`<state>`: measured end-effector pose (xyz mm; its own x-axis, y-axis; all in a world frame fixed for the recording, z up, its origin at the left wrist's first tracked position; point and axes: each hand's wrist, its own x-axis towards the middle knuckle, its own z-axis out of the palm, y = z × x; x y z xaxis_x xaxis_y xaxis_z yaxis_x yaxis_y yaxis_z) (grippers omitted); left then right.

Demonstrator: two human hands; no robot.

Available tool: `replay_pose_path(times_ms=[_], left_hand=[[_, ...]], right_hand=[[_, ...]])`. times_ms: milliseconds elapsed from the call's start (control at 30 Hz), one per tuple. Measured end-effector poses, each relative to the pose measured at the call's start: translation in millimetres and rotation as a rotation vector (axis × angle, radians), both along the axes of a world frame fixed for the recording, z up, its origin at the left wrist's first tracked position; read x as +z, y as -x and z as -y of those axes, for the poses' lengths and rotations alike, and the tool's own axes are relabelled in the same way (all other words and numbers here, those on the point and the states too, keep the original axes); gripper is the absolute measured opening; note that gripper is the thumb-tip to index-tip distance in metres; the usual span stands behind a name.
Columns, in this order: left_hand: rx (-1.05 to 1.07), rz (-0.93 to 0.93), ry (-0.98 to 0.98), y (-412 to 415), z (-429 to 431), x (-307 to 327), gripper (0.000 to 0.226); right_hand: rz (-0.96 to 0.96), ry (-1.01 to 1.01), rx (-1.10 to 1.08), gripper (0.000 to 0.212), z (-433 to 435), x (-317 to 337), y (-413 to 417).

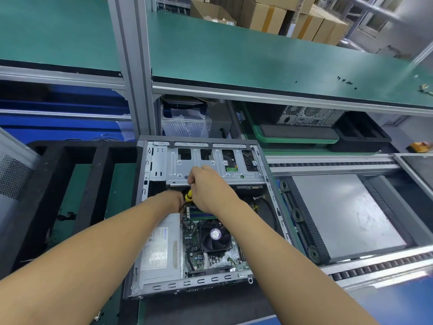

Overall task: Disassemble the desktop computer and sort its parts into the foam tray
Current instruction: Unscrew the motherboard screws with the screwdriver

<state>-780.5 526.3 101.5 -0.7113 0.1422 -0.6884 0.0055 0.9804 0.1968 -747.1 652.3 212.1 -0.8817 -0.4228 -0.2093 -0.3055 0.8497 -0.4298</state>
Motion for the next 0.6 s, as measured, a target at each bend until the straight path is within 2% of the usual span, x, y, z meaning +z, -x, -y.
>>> replay_pose_path(times_ms=[100,200,400,500,600], left_hand=[[-0.028,0.021,0.062,-4,4,10,0.034],[-0.11,0.072,0.074,-7,6,24,0.032],[-0.197,0.094,-0.031,-15,12,68,0.033],[-0.115,-0.051,-0.129,-25,34,81,0.024],[0.087,-0.353,-0.312,-39,74,86,0.025]], right_hand=[[-0.02,-0.001,-0.024,0.023,-9,7,2],[-0.099,0.031,-0.025,0.02,-14,15,5],[-0.312,0.08,-0.03,0.029,0,19,4],[-0.433,0.143,-0.063,0.036,10,19,0],[-0.54,0.323,-0.087,0.039,23,24,-7]])
